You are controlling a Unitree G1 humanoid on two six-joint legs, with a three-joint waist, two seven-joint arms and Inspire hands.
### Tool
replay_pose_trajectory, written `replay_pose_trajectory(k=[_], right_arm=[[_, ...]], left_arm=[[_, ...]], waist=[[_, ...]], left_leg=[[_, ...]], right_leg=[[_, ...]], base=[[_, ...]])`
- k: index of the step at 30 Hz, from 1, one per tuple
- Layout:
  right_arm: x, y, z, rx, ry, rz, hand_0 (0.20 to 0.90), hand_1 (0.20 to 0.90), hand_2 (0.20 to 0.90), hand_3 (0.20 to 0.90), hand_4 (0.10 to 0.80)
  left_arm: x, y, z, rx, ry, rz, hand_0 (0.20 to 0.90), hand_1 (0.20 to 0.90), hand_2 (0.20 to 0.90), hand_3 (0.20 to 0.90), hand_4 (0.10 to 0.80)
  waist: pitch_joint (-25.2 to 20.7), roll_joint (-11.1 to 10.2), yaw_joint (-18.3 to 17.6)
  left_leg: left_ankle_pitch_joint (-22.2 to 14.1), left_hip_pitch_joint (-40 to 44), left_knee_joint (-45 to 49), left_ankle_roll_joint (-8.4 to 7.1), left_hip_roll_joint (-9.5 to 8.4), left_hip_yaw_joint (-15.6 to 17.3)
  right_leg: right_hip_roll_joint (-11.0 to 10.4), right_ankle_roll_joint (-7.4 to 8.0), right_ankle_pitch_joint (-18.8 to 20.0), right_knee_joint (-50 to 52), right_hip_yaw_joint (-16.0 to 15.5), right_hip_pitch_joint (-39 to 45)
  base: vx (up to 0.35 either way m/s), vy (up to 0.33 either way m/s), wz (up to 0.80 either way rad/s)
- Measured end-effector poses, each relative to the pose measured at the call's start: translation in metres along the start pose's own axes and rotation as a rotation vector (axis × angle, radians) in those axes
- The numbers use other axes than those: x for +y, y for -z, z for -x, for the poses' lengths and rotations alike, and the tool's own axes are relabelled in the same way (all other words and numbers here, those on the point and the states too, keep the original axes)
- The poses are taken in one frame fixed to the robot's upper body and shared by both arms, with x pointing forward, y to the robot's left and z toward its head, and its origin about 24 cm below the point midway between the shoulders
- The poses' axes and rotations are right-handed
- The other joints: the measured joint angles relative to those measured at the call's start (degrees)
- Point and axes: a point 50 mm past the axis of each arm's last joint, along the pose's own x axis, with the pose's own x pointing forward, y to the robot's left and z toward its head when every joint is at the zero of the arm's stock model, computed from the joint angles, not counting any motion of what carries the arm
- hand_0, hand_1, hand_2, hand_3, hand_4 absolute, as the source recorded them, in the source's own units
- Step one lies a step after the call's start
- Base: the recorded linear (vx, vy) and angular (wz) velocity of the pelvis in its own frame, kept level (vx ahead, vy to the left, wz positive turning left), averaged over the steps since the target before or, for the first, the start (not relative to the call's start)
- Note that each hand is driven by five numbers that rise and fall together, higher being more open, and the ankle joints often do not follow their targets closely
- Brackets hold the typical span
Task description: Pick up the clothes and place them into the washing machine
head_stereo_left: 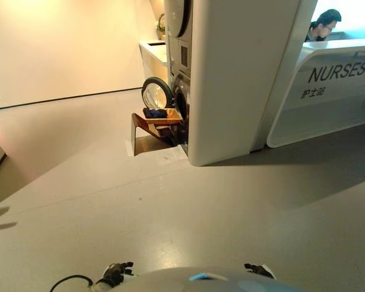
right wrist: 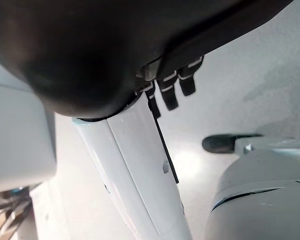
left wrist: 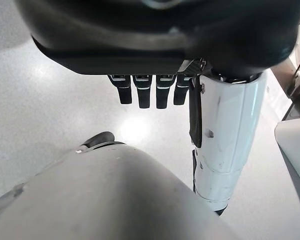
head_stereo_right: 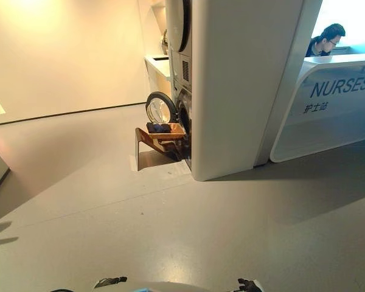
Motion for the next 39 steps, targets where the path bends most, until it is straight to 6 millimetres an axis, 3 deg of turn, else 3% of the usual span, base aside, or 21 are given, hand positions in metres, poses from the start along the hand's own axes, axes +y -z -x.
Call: replay_pose_trajectory(k=[30, 39], right_arm=[[0.001, -0.004, -0.001, -0.01, -0.003, -0.008, 0.9, 0.9, 0.9, 0.9, 0.8], [-0.002, -0.014, -0.003, -0.025, 0.004, -0.018, 0.9, 0.9, 0.9, 0.9, 0.8]], left_arm=[[0.005, 0.004, 0.0, 0.027, -0.032, 0.002, 0.9, 0.9, 0.9, 0.9, 0.8], [0.013, -0.003, 0.0, 0.012, -0.063, -0.003, 0.9, 0.9, 0.9, 0.9, 0.8]], waist=[[0.0, -0.8, 0.1], [1.8, -2.3, 0.2]], left_leg=[[0.0, -2.7, 0.0, -0.01, -0.27, 0.0], [0.0, -3.8, 0.0, 0.64, -1.92, 0.3]], right_leg=[[-0.1, -0.02, 0.0, -0.1, 0.0, -2.6], [-1.7, -0.04, -0.1, 3.6, 0.7, -6.5]], base=[[0.007, 0.015, 0.0], [0.09, 0.111, -0.12]])
